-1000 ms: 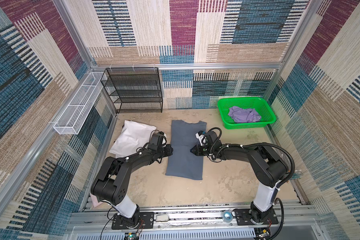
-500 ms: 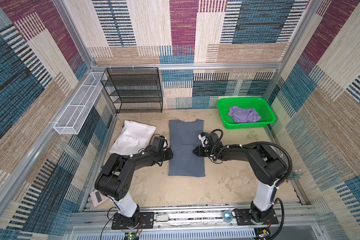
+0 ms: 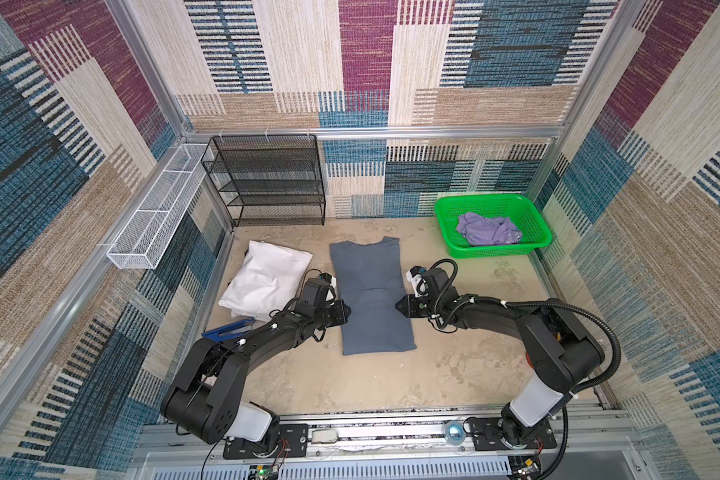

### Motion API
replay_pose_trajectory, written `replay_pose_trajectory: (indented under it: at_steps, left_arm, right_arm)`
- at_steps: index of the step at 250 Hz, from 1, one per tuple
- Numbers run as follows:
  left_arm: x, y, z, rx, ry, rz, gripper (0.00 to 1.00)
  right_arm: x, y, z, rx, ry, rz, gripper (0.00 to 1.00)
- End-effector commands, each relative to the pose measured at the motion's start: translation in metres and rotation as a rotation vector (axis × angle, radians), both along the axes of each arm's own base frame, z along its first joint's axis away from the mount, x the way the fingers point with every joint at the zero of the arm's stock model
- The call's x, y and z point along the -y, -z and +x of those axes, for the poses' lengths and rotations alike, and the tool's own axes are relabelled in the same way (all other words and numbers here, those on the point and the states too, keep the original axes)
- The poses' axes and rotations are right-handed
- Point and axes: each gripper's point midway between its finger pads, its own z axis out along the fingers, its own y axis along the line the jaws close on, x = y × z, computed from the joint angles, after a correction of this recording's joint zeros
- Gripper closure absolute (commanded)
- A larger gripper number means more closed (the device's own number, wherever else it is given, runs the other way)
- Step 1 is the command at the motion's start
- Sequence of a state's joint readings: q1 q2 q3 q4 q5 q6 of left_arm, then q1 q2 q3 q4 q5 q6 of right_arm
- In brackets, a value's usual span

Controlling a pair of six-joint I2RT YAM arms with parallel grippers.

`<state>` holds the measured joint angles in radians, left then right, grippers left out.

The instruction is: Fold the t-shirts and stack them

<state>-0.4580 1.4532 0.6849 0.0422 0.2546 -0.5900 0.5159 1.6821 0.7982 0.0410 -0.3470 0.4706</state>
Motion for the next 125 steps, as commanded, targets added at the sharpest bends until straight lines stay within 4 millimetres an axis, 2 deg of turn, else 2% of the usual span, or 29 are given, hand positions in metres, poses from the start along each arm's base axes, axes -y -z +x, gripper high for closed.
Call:
replay_pose_trajectory:
  at_steps: [1,18,40,69,101,125]
  left_arm:
    - [0.003,0.015,-0.018,-0.077,0.012,0.007,0.80]
    - [0.001,0.025,-0.022,-0.102,0.002,0.020,0.80]
    - [-0.005,0.042,-0.029,-0.140,-0.016,0.046,0.80]
    - [-0.014,0.062,-0.040,-0.183,-0.032,0.078,0.80]
    - [-0.021,0.061,-0.049,-0.183,-0.041,0.085,0.80]
    - [-0.029,0.050,-0.054,-0.160,-0.046,0.109,0.79]
  right_arm:
    - [-0.013,0.001,-0.018,-0.057,-0.030,0.093,0.79]
    - [-0.010,0.013,-0.024,-0.090,-0.018,0.078,0.80]
    - [0.004,0.029,-0.026,-0.129,0.039,0.008,0.81]
    - [0.022,0.039,-0.028,-0.144,0.104,-0.085,0.82]
    - [0.032,0.042,-0.033,-0.149,0.117,-0.134,0.84]
    - [0.032,0.033,-0.032,-0.125,0.107,-0.126,0.85]
